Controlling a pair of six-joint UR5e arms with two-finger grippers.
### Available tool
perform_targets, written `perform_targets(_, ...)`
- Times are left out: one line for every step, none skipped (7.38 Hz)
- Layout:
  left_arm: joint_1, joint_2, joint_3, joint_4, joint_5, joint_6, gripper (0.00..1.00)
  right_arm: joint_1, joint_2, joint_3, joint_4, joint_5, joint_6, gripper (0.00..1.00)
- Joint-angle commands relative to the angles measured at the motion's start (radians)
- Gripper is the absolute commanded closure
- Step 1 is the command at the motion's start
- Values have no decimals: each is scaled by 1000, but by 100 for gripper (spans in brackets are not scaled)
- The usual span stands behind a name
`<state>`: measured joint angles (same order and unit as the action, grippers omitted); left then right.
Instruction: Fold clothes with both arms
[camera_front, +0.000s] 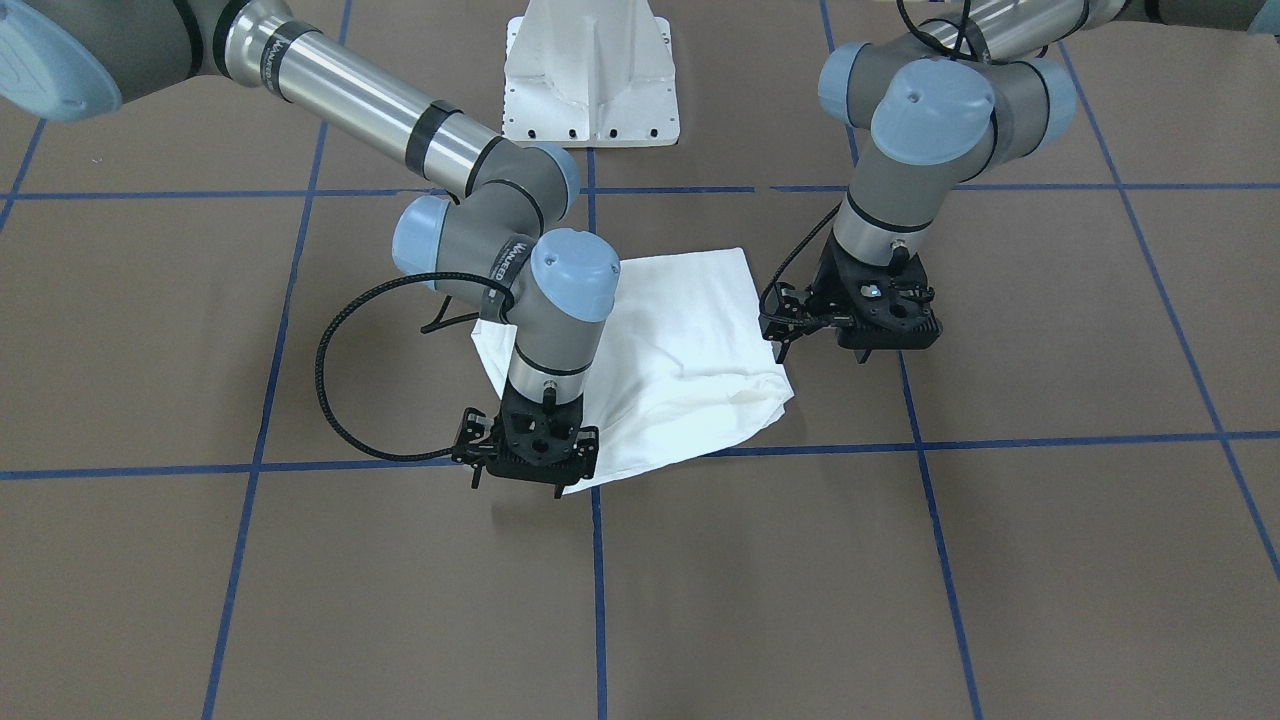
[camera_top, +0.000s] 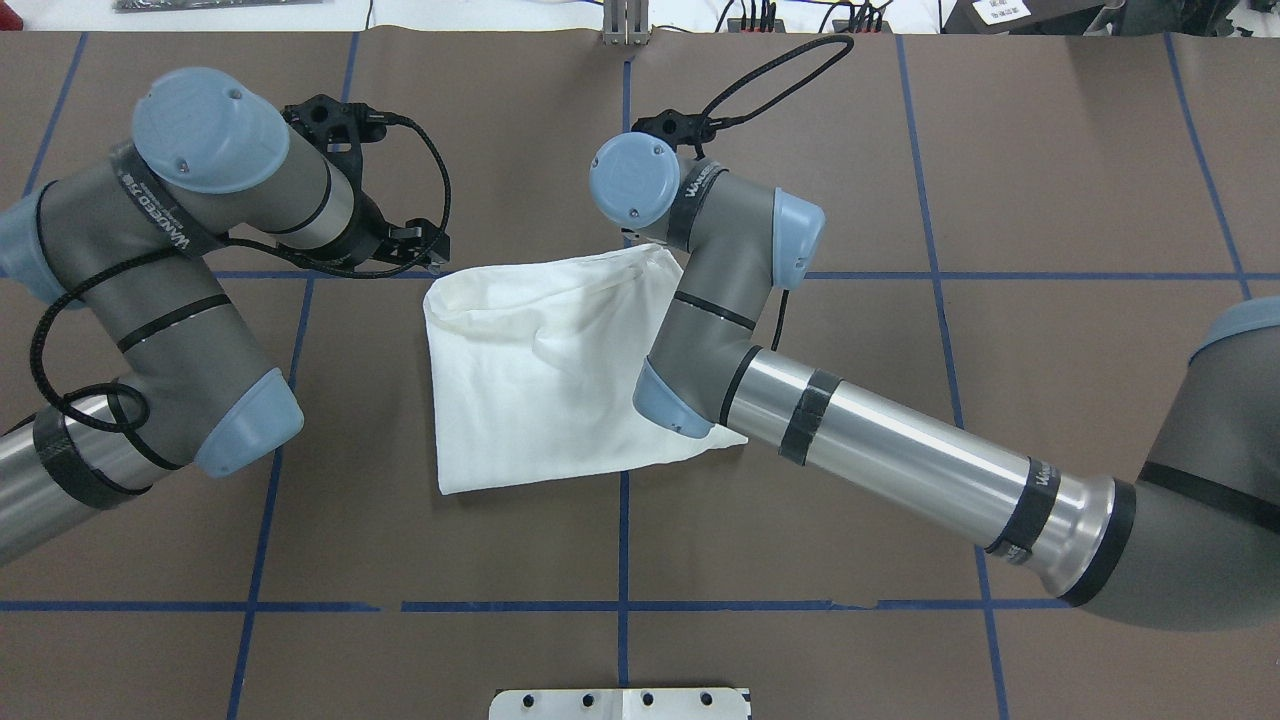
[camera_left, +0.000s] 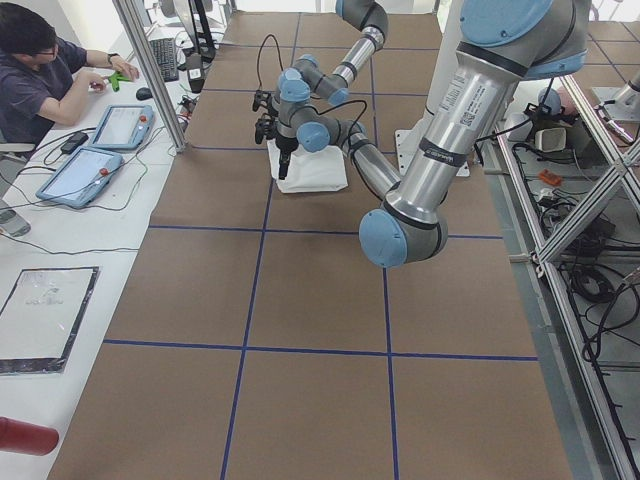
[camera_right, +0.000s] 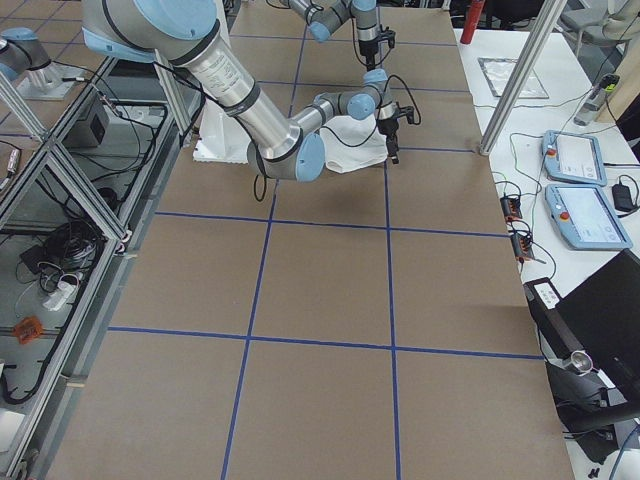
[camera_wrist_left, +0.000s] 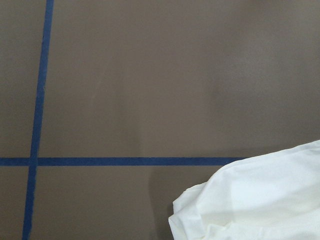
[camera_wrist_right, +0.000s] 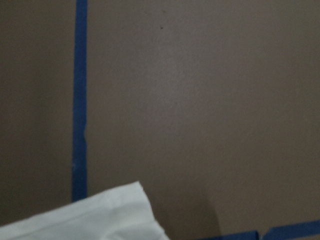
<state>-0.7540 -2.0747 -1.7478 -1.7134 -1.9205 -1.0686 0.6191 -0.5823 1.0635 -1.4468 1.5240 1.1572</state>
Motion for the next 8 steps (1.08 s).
perform_targets(43, -11, 14, -8, 3, -58, 0, 69, 1, 35, -1, 133, -52, 0)
perform_targets(85, -13, 36, -18, 6, -108, 0, 89, -2, 56, -4, 186, -62, 0)
perform_targets(99, -16, 80, -90, 8, -166, 0, 94, -10, 84, -4, 206, -62, 0)
perform_targets(128, -28, 109, -147, 41, -222, 0, 94, -16, 99, -4, 209, -62, 0)
perform_targets(131, -57, 129, -147, 52, -237, 10, 94, -19, 104, -4, 209, -62, 0)
perform_targets(131, -62, 136, -153, 52, -273, 32, 94, -21, 104, -4, 209, -62, 0)
perform_targets(130, -59, 140, -152, 52, -272, 40, 94, -22, 105, -3, 209, -62, 0)
perform_targets(128, -53, 148, -150, 61, -268, 40, 93, -22, 105, -4, 209, -60, 0)
